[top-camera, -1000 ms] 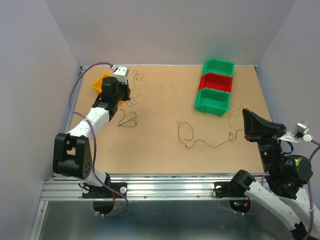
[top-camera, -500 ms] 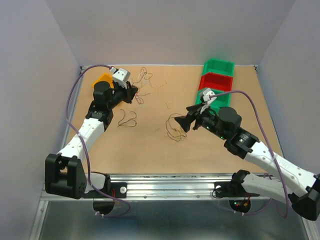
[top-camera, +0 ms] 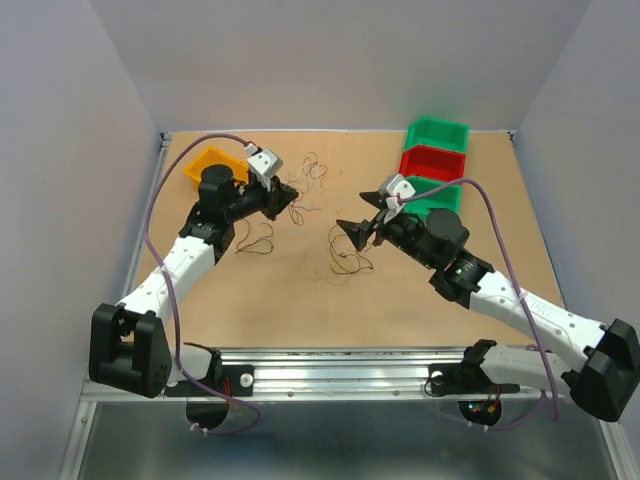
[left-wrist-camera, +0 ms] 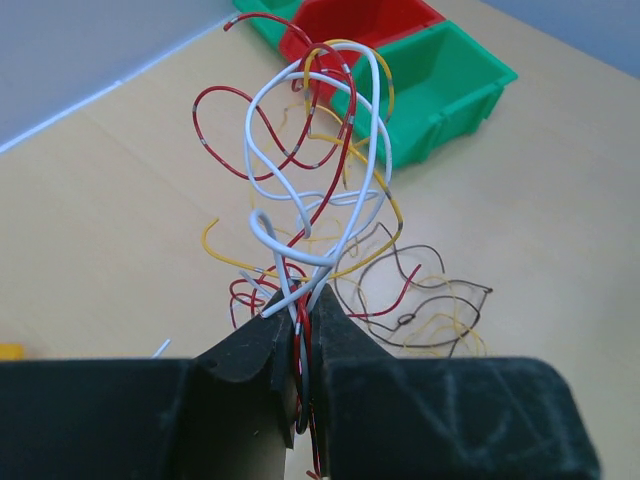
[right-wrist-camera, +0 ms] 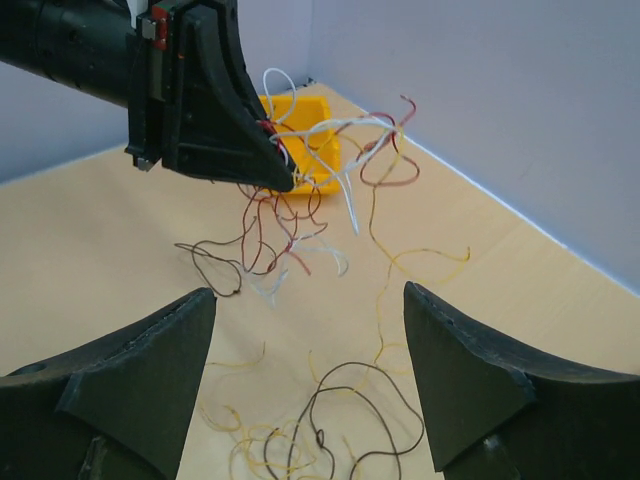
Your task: Untangle the cables
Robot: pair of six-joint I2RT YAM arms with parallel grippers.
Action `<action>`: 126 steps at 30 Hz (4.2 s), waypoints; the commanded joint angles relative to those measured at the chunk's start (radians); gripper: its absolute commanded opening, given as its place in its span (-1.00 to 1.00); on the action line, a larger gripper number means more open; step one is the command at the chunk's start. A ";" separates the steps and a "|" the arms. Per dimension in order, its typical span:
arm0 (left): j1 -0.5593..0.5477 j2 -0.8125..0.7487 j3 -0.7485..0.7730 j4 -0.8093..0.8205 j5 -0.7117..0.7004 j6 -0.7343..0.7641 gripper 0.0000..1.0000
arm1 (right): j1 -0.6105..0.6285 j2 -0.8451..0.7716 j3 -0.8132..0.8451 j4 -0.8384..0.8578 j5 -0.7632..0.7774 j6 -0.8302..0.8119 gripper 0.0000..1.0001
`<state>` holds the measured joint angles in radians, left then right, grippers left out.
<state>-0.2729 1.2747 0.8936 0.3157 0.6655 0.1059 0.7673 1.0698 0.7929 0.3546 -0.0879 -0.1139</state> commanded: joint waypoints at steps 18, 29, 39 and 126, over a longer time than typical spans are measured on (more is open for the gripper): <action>-0.101 -0.071 0.065 -0.153 0.101 0.130 -0.92 | 0.001 0.324 0.005 0.236 0.189 -0.263 0.64; -0.103 -0.106 0.079 -0.210 0.123 0.155 -0.90 | 0.000 0.462 0.017 0.409 0.286 -0.339 0.28; -0.101 -0.110 0.061 -0.165 -0.001 0.138 -0.90 | -0.002 0.454 -0.023 0.501 0.361 -0.276 -0.99; -0.353 0.577 0.274 0.037 -0.276 0.068 -1.00 | -0.109 0.039 0.474 0.066 0.335 0.412 -0.99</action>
<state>-0.6388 1.8801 1.1381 0.3439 0.4572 0.1856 0.6605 1.1267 1.3098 0.4015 0.1501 0.3550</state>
